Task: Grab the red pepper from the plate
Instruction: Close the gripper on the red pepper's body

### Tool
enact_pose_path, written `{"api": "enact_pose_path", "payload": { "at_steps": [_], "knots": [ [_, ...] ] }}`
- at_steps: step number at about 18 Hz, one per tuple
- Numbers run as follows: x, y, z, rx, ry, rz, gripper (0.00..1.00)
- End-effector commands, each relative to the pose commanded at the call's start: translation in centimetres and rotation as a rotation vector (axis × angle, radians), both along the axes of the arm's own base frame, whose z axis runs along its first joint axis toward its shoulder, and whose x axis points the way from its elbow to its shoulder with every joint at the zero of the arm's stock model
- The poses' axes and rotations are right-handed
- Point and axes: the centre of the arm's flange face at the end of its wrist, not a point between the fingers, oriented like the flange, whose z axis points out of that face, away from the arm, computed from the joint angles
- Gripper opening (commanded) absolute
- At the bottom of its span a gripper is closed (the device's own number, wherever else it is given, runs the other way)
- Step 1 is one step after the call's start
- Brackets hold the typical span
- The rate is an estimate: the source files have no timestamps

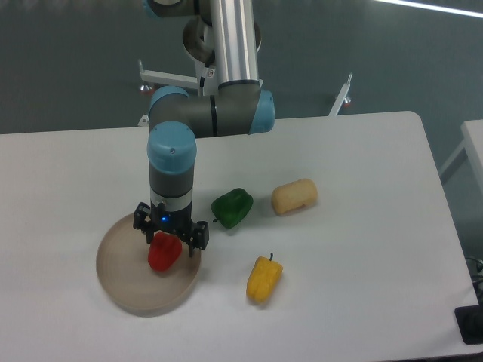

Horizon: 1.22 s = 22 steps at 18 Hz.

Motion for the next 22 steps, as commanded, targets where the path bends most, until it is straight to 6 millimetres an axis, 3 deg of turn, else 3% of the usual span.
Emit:
{"api": "enact_pose_path", "payload": {
  "at_steps": [15, 22],
  "knots": [
    [0.8, 0.1, -1.5, -0.024, -0.002, -0.011, 0.98],
    [0.7, 0.3, -1.3, -0.020, 0.002, -0.023, 0.57]
  ]
}}
